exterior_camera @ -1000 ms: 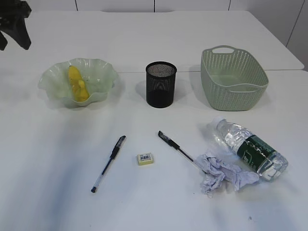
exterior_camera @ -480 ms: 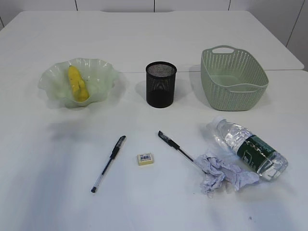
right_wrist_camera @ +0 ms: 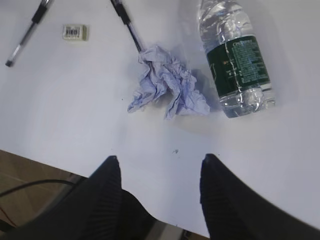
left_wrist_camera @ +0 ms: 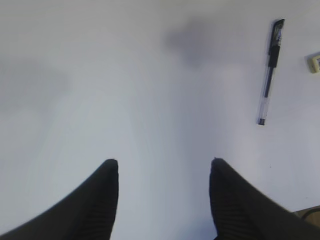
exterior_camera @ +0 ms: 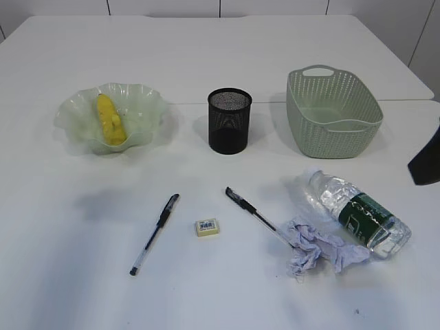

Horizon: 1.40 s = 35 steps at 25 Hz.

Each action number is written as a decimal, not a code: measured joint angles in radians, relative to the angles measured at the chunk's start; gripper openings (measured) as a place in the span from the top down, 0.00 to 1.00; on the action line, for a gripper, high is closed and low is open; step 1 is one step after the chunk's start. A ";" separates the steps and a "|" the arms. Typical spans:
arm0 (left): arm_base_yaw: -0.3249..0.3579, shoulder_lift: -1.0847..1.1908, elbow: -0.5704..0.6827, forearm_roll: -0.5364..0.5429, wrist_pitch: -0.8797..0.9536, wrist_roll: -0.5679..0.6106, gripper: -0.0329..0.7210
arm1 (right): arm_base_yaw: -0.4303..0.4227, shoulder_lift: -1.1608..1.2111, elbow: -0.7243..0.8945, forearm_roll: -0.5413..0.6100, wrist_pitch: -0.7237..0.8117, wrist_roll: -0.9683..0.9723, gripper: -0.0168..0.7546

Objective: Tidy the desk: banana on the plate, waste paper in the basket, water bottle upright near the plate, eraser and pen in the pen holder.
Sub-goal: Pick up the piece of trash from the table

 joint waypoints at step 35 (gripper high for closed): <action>-0.007 0.000 0.002 -0.026 0.049 0.000 0.42 | 0.343 0.671 -0.140 -0.300 -0.250 0.061 0.32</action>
